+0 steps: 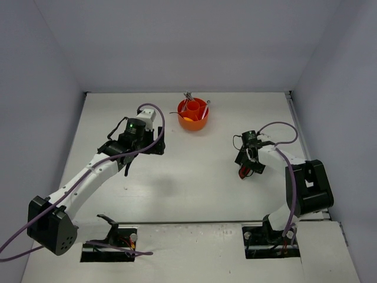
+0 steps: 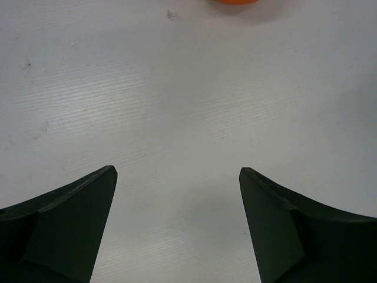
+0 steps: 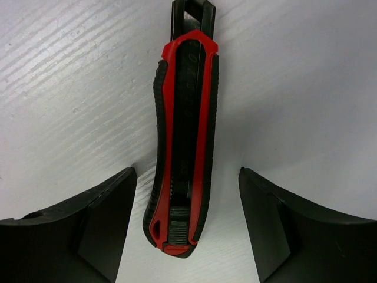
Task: Sort the tools into containers
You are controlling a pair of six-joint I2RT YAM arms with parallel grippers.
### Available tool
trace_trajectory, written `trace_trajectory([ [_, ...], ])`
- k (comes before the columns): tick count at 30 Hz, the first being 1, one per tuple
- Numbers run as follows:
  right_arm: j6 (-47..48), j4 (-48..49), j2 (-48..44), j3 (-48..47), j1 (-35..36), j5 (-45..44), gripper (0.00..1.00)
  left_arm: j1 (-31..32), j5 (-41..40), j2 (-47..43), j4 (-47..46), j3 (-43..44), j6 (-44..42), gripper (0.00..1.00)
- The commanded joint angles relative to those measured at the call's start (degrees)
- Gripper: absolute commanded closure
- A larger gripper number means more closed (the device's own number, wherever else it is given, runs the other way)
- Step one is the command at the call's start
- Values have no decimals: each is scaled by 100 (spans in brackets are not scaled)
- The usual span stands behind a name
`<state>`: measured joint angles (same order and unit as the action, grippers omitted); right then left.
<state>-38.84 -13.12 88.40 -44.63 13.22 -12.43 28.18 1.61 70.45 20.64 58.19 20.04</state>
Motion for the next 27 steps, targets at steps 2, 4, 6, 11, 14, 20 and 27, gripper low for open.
trace_trajectory([
  [2, -104, 181, 2, 110, -138, -94, 37, 54, 169, -29, -298, 307, 112, 18],
  [4, -98, 211, 10, 88, -176, -142, 38, 56, 165, -47, -298, 307, 114, 18],
  [6, -106, 230, 21, 66, -256, -152, 39, 56, 168, -59, -296, 296, 118, 18],
  [11, -2, 301, 141, -61, -416, -137, 40, 55, 242, -75, -298, 281, 174, 18],
  [14, 58, 305, 219, -85, -443, -128, 47, 52, 334, -90, -298, 289, 214, 18],
  [20, 528, 328, 126, -121, -423, -93, 97, 56, 527, -136, -326, 328, 273, 18],
  [27, 1945, 535, -692, -706, 448, -107, 100, 48, 1207, -28, -393, 790, 517, 18],
])
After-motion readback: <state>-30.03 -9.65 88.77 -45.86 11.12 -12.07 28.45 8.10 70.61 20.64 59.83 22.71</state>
